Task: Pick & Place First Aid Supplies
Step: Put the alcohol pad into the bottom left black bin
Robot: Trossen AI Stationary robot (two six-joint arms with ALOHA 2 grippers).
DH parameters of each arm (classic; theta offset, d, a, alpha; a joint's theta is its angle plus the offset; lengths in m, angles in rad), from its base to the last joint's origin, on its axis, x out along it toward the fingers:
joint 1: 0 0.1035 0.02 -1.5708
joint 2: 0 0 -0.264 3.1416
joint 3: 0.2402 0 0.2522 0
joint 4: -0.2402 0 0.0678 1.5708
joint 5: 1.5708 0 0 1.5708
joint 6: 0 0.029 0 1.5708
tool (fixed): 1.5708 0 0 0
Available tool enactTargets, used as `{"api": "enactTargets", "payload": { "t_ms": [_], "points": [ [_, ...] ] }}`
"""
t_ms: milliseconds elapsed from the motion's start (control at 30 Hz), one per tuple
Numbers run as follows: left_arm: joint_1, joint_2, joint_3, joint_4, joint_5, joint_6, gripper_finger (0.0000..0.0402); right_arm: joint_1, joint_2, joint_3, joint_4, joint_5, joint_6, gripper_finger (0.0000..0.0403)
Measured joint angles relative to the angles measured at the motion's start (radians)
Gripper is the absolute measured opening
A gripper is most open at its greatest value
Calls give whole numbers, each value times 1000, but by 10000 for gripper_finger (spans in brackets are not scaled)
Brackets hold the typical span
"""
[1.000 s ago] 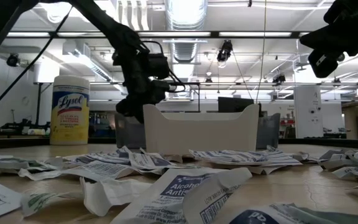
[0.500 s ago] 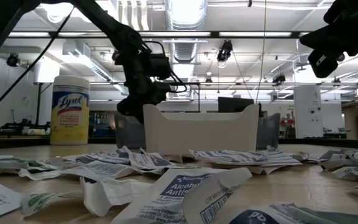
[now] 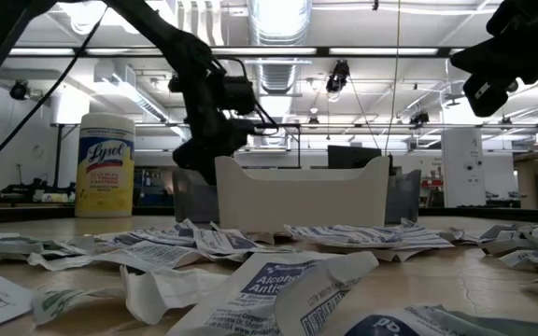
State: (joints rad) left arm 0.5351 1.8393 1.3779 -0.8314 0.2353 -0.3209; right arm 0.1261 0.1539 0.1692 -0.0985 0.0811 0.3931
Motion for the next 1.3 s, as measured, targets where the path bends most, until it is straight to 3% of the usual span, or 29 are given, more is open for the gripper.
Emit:
{"api": "enactTargets", "payload": {
  "t_ms": [133,300,567,933,1300],
  "points": [
    [-20,-76,27,-130,73,-30,57,0,0,0,2,0,0,8],
    [-118,-207,25,-257,84,-155,59,0,0,0,3,0,0,8],
    [-390,-353,23,-276,-26,-460,60,0,0,0,3,-1,0,8],
    [-761,-318,6,-251,-142,-924,60,0,0,0,3,-2,-1,8],
    [-940,-201,6,-224,-170,-1166,60,0,0,0,3,-3,-1,8]
  ]
}}
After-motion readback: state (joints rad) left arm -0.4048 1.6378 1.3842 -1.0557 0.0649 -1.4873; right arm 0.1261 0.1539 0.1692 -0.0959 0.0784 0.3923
